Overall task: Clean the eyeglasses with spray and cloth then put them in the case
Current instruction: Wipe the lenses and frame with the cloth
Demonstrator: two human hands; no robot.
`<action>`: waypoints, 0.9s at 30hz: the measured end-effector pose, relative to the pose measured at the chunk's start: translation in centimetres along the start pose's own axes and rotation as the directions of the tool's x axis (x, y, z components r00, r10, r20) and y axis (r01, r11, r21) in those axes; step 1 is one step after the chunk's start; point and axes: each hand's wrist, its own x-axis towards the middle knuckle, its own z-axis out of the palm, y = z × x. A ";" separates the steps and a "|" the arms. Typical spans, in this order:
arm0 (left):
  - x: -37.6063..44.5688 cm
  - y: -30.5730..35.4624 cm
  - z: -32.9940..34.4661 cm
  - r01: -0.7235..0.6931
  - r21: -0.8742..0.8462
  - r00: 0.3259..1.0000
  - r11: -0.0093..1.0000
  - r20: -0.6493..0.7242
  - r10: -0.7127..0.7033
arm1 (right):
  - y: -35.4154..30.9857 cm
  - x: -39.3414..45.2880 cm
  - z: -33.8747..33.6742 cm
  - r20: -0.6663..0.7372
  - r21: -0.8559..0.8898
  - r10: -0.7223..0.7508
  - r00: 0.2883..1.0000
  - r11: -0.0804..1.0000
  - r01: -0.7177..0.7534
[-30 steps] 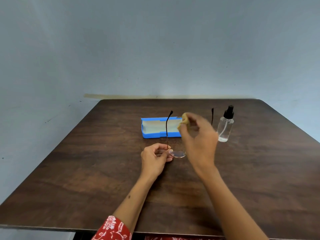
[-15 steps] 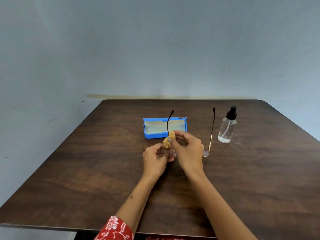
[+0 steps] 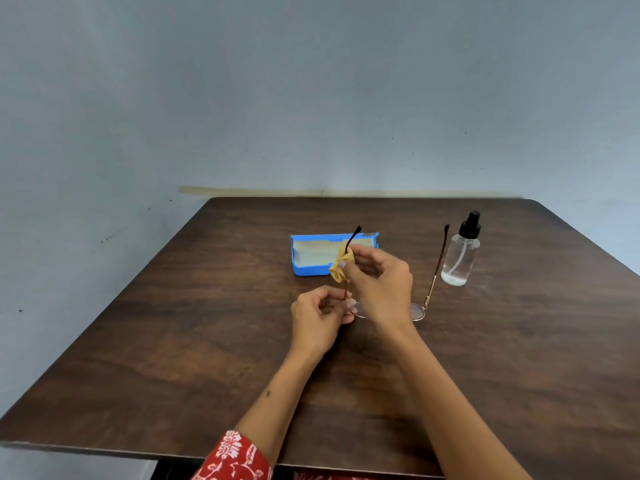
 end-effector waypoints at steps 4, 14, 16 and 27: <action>0.0 0.1 0.0 0.006 0.019 1.000 1.000 0.013 -0.007 | 0.0 -0.1 0.2 -0.012 -0.029 -0.009 1.000 1.000 0.009; -0.2 0.4 0.0 -0.002 0.028 1.000 1.000 0.019 0.002 | -1.0 0.0 0.3 -0.051 -0.021 -0.042 0.998 0.999 0.041; -0.1 0.2 0.0 0.007 0.038 1.000 0.999 0.020 -0.008 | -1.7 0.4 0.3 -0.060 0.008 -0.073 0.995 0.997 0.074; -0.3 0.4 -0.1 -0.052 0.049 0.998 0.997 0.028 0.051 | 1.0 -1.1 0.6 -0.031 -0.096 0.028 0.999 0.995 -0.031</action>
